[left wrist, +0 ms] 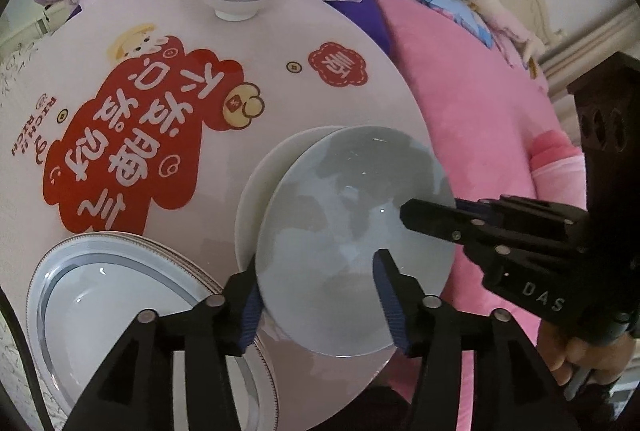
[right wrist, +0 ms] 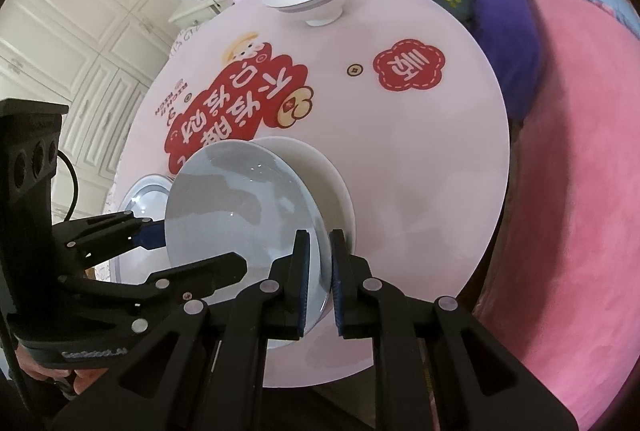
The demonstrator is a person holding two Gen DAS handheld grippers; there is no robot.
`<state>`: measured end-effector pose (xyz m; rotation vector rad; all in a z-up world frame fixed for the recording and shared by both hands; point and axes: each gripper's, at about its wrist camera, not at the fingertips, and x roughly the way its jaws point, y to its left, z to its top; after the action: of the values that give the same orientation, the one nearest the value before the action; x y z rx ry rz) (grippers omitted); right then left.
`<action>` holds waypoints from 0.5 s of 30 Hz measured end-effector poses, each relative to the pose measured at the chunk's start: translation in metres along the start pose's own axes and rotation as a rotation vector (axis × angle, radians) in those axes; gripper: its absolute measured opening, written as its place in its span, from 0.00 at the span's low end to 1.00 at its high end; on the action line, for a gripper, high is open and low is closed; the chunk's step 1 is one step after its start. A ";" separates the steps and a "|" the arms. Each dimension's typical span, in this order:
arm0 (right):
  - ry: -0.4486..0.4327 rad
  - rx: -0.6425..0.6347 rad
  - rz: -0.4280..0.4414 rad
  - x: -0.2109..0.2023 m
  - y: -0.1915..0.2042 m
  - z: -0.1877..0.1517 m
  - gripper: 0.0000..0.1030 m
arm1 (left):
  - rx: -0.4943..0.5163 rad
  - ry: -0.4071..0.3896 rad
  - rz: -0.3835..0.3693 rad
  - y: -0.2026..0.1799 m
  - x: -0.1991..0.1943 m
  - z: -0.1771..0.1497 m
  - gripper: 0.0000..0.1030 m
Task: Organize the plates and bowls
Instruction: 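Open both tools to release the bowls onto the bowl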
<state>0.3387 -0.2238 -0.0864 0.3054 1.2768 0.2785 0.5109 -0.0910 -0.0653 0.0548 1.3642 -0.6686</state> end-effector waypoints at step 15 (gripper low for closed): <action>-0.056 0.009 0.017 -0.007 -0.002 0.005 0.31 | -0.118 -0.067 -0.052 0.017 -0.022 0.010 0.89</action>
<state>0.3418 -0.2283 -0.0799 0.3301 1.2209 0.2770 0.5268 -0.0718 -0.0484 -0.0976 1.3415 -0.6268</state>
